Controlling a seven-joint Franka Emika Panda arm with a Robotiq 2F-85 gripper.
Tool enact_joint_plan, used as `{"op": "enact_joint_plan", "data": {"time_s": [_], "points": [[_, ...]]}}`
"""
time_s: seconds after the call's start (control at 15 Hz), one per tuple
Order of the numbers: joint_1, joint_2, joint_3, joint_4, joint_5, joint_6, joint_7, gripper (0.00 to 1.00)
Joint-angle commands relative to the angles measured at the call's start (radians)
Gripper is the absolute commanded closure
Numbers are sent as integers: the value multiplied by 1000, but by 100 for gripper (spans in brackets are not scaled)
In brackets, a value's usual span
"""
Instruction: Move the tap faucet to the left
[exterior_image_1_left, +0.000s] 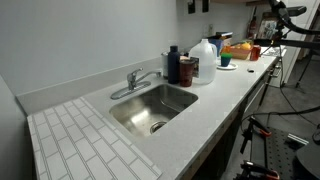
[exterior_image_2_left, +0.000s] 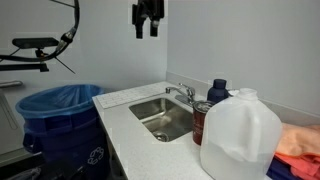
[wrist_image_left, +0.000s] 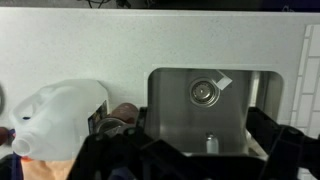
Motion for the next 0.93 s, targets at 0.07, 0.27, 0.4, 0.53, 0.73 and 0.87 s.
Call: {"op": "enact_joint_plan", "data": {"time_s": [0.07, 0.27, 0.4, 0.53, 0.73, 0.87], "points": [[-47, 114, -83, 27, 7, 37, -90, 0], [-55, 171, -99, 45, 15, 56, -82, 0], [-51, 150, -98, 9, 2, 57, -84, 0], [-51, 165, -98, 18, 2, 58, -84, 0], [-51, 166, -98, 25, 2, 58, -84, 0], [-51, 166, -98, 26, 2, 58, -84, 0]]}}
